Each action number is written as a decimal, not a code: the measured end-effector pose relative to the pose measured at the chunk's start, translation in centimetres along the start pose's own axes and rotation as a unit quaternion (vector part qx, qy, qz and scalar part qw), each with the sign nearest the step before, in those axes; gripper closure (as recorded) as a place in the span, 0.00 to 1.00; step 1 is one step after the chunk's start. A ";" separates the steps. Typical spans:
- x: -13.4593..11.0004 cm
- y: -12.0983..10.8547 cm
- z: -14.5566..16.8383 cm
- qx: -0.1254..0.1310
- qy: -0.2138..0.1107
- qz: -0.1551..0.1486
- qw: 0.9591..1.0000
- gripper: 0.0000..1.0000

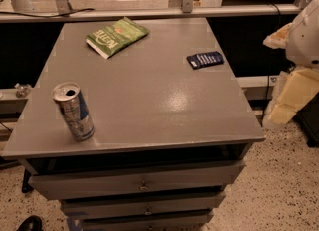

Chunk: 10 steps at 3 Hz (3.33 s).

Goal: Knock redbull can over

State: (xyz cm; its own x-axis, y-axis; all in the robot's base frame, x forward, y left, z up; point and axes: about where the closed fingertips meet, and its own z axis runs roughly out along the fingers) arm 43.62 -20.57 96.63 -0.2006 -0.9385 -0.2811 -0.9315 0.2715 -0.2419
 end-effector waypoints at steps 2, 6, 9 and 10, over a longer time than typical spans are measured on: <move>-5.6 3.4 7.0 -0.039 -0.175 0.032 0.983 0.00; -23.4 9.2 10.8 -0.124 -0.459 0.107 0.873 0.00; -29.4 8.6 13.5 -0.128 -0.506 0.045 0.852 0.00; -32.4 9.1 15.8 -0.131 -0.525 0.018 0.840 0.00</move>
Offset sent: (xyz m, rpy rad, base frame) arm 0.0050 0.1479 -0.0757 0.7300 -0.0022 0.0732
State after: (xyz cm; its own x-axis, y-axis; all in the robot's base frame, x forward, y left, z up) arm 46.49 15.72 88.86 0.0209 -0.1867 -0.9822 -0.9930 0.1100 -0.0420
